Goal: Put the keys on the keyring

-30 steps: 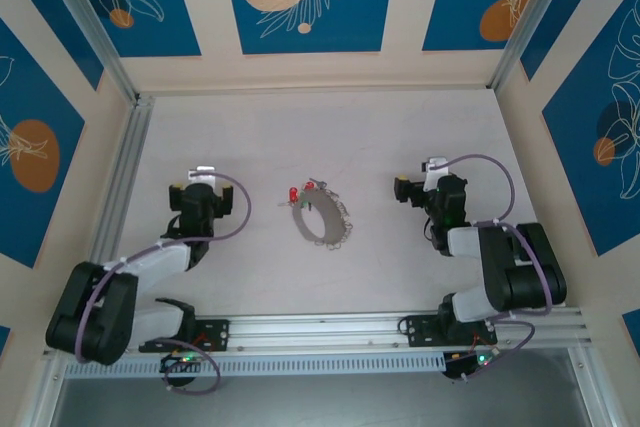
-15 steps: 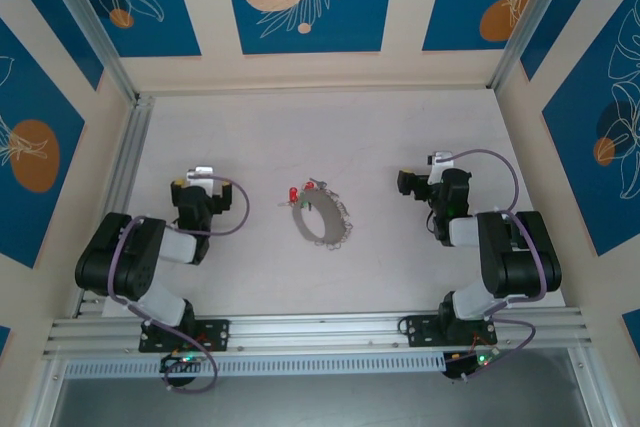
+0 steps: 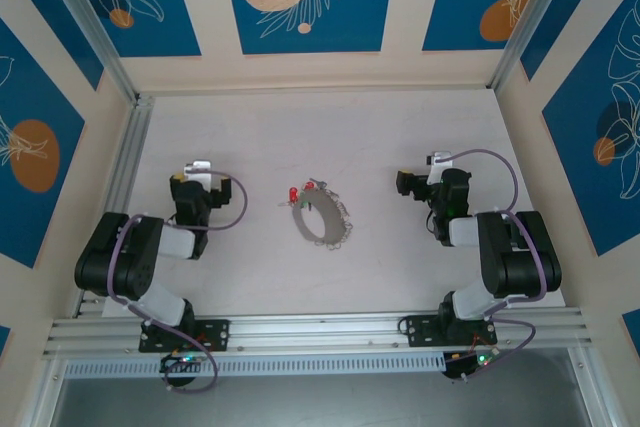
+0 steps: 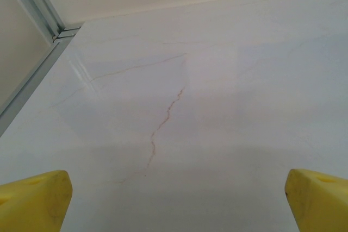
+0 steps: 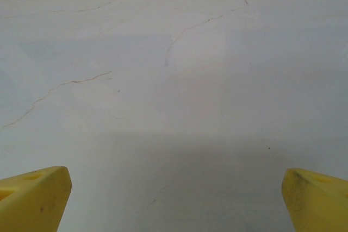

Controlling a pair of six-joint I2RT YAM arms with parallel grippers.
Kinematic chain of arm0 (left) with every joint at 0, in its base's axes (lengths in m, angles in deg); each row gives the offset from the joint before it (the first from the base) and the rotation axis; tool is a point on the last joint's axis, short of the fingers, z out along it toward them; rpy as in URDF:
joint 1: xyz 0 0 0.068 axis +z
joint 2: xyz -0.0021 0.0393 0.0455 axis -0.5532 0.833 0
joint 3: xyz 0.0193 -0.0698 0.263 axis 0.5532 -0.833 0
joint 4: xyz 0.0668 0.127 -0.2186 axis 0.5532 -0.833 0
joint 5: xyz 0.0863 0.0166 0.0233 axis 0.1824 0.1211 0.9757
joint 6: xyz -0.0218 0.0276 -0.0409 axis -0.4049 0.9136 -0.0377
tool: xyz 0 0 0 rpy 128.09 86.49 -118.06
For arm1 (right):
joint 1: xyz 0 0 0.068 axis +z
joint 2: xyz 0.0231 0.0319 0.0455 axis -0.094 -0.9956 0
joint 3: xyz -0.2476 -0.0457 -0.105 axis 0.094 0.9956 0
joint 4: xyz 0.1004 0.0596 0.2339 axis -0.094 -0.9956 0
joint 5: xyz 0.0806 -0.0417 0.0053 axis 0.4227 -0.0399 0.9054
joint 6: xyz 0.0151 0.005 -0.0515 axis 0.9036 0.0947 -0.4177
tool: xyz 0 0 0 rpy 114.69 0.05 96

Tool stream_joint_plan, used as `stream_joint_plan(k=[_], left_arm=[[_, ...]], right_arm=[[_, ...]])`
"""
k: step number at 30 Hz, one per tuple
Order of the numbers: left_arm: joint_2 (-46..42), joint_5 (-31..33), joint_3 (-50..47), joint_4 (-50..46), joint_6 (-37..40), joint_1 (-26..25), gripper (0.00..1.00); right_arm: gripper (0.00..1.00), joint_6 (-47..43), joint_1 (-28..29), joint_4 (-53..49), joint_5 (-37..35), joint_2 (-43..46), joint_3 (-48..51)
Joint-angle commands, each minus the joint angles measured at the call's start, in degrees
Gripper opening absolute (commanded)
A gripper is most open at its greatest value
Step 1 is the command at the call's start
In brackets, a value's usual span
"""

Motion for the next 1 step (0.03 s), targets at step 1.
stream_joint_plan(k=[1], left_arm=[[-0.24,-1.13,0.95,-0.22,-1.18,0.88,1.00]], right_arm=[[0.99,0.60,-0.31,0.71,0.89,0.27,-1.01]])
